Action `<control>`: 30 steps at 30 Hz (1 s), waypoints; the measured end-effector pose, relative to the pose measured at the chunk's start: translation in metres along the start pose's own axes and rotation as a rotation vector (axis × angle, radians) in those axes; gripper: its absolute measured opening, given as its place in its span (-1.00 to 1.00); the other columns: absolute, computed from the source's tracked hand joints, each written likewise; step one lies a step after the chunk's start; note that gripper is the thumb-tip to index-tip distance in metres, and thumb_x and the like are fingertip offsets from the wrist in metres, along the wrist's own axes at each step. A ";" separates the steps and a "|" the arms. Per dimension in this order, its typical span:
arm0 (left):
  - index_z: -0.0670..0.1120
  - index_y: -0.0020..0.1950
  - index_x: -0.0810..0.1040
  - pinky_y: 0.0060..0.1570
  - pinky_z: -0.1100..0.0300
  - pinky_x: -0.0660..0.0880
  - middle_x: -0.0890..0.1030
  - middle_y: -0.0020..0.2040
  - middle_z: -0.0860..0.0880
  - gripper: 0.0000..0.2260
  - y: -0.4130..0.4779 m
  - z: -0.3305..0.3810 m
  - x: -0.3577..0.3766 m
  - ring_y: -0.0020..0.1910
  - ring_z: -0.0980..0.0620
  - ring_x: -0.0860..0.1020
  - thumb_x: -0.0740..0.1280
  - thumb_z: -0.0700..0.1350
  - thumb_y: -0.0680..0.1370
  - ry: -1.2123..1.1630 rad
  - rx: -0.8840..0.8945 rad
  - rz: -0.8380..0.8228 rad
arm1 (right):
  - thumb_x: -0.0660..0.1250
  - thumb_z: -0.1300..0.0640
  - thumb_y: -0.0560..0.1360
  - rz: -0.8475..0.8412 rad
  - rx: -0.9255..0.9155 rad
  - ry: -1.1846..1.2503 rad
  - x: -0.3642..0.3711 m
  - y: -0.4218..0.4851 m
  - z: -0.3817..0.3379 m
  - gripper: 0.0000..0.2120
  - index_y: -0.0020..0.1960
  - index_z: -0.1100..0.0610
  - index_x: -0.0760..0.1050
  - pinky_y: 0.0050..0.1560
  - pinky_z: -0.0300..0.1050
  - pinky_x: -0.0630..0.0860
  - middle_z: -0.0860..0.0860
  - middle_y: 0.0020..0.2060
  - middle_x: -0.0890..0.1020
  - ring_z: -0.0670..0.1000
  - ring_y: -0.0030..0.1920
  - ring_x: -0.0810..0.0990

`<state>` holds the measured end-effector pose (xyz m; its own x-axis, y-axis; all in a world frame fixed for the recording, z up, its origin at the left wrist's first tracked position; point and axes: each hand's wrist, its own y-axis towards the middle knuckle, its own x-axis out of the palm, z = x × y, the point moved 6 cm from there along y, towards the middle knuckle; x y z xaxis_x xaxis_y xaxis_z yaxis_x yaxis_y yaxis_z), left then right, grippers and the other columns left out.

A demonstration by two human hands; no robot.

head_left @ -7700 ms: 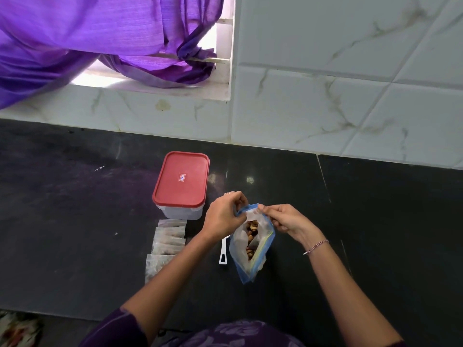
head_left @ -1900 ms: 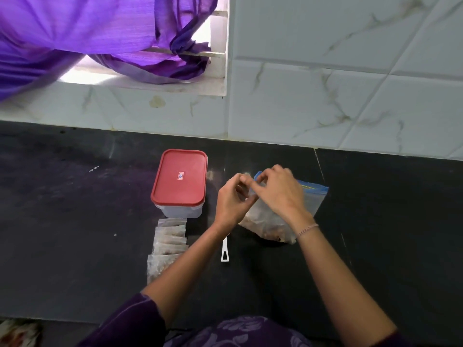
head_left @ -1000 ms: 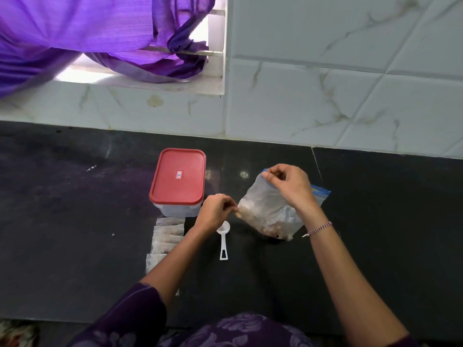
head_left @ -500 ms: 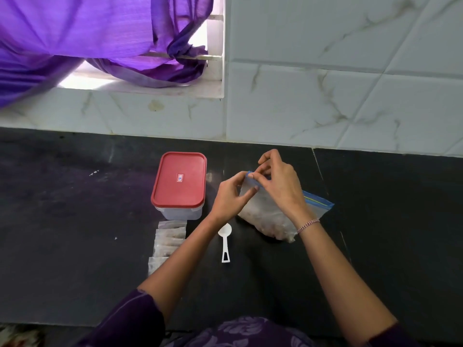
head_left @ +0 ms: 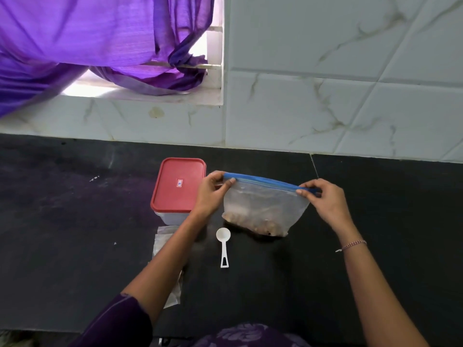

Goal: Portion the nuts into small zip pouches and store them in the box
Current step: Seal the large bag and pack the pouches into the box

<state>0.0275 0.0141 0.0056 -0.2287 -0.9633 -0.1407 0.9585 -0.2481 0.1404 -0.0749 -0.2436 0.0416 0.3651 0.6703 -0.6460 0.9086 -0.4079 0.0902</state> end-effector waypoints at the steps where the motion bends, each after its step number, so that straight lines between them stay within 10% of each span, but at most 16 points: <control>1: -0.25 -0.05 0.62 -0.10 0.23 0.51 0.58 -0.12 -0.13 -0.93 0.001 0.000 -0.003 -0.17 0.17 0.55 0.39 -0.25 0.53 -0.014 -0.020 0.020 | 0.44 0.16 0.44 -0.008 0.014 0.122 0.002 0.002 0.002 -0.92 -0.12 -0.01 0.61 -0.14 -0.33 0.42 -0.05 -0.13 0.64 -0.09 -0.09 0.56; 5: -0.29 -0.15 0.57 -0.15 0.01 0.42 0.50 -0.25 -0.15 -0.60 0.005 -0.017 -0.013 -0.21 -0.02 0.46 0.45 0.07 0.38 0.003 -0.125 0.062 | 0.38 0.22 0.49 -0.057 0.067 0.391 0.017 0.008 0.017 -0.81 -0.05 -0.07 0.63 0.05 -0.14 0.51 -0.07 -0.15 0.66 -0.05 -0.03 0.58; 9: 0.01 0.01 0.56 -0.03 -0.03 0.47 0.51 -0.14 -0.13 -0.84 0.001 -0.017 -0.009 -0.13 -0.06 0.46 0.39 -0.23 0.51 0.027 -0.154 0.018 | 0.36 0.21 0.51 -0.010 0.072 0.277 0.024 0.010 0.028 -0.82 0.02 -0.05 0.61 0.03 -0.02 0.57 -0.09 -0.28 0.59 -0.08 -0.14 0.57; 12: 0.01 0.13 0.44 0.13 -0.07 0.47 0.55 0.08 -0.15 -0.77 0.001 -0.013 -0.001 0.02 -0.16 0.52 0.26 -0.23 0.53 0.116 -0.143 -0.085 | 0.27 0.20 0.56 0.074 -0.097 -0.154 0.023 0.006 0.010 -0.83 0.07 0.05 0.59 -0.12 -0.20 0.50 -0.04 -0.11 0.61 -0.08 -0.09 0.54; 16: -0.04 0.19 0.39 0.16 -0.15 0.46 0.54 0.11 -0.19 -0.71 0.004 -0.008 0.003 0.07 -0.19 0.52 0.18 -0.31 0.53 0.228 -0.123 -0.137 | 0.28 0.25 0.52 0.283 -0.515 -0.610 0.039 -0.011 -0.036 -0.78 0.15 0.14 0.55 0.13 0.07 0.47 0.05 0.03 0.59 0.10 0.06 0.56; 20: -0.07 0.20 0.40 0.12 -0.06 0.46 0.54 0.10 -0.14 -0.67 0.004 -0.003 0.001 0.04 -0.14 0.51 0.15 -0.26 0.45 0.261 -0.121 -0.122 | 0.11 0.04 0.59 0.064 -0.613 -0.656 0.078 -0.021 -0.048 -0.66 0.31 0.11 0.43 0.38 0.14 0.28 -0.02 0.10 0.59 -0.01 0.12 0.56; 30: -0.06 0.01 0.55 0.04 0.10 0.34 0.56 -0.03 -0.13 -0.70 -0.007 -0.005 0.002 0.03 -0.06 0.45 0.05 -0.10 0.48 0.507 -0.013 -0.197 | 0.08 -0.07 0.62 -0.389 -0.502 -0.600 0.092 -0.013 -0.035 -0.73 0.25 0.03 0.23 -0.10 -0.10 0.42 -0.01 0.05 0.52 0.00 -0.07 0.52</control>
<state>0.0214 0.0146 -0.0005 -0.2962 -0.7277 -0.6187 0.9088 -0.4140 0.0518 -0.0464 -0.1548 0.0072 -0.0299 0.2079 -0.9777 0.9802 0.1976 0.0121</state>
